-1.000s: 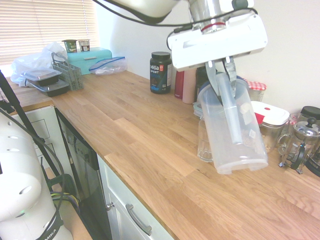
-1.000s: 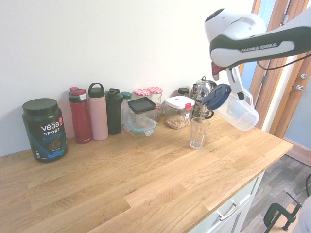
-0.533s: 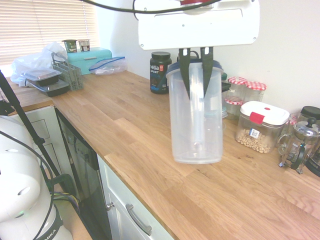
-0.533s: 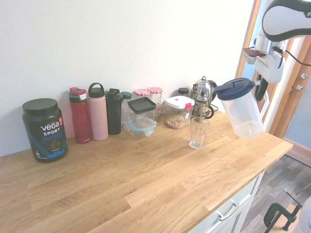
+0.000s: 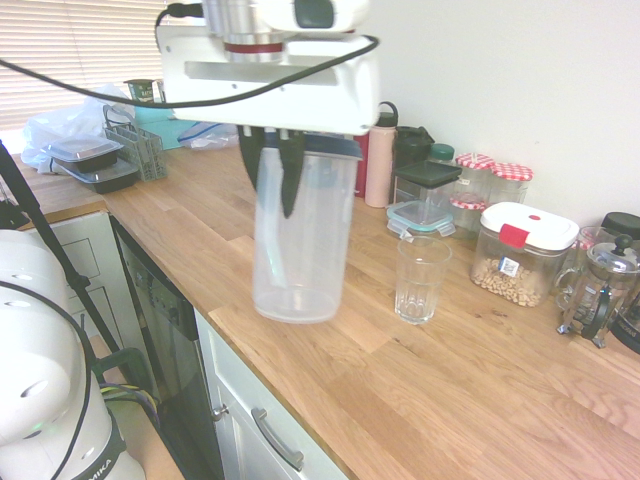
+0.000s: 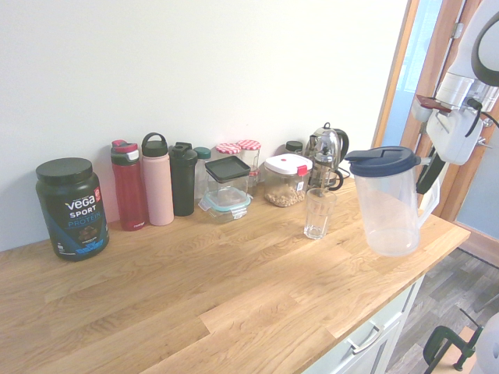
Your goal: Pour me some water
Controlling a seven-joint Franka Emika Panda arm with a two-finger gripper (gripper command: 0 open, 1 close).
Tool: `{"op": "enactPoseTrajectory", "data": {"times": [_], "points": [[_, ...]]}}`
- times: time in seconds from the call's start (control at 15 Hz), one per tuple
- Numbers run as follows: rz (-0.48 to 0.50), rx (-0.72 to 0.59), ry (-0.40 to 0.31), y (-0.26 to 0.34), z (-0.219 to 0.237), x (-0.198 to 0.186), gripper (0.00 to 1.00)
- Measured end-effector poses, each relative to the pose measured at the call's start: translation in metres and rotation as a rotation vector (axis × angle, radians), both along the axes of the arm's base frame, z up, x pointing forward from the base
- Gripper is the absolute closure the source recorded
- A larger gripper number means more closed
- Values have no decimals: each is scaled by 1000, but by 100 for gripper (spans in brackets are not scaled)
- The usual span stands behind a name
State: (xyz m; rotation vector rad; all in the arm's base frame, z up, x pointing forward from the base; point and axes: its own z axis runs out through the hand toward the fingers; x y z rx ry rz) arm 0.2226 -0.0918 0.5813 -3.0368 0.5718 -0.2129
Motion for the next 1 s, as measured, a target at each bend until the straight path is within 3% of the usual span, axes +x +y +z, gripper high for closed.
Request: {"op": "enactPoseTrajectory", "data": {"times": [0.2,0.4,0.6,0.87,1.0], "points": [[-144,0,-34,83,-5,-8,100],[-201,-16,-76,162,-20,12,100],[-303,-6,-148,227,-47,57,100],[-433,91,-194,277,-91,123,100],[-479,121,-259,299,-110,145,100]]}}
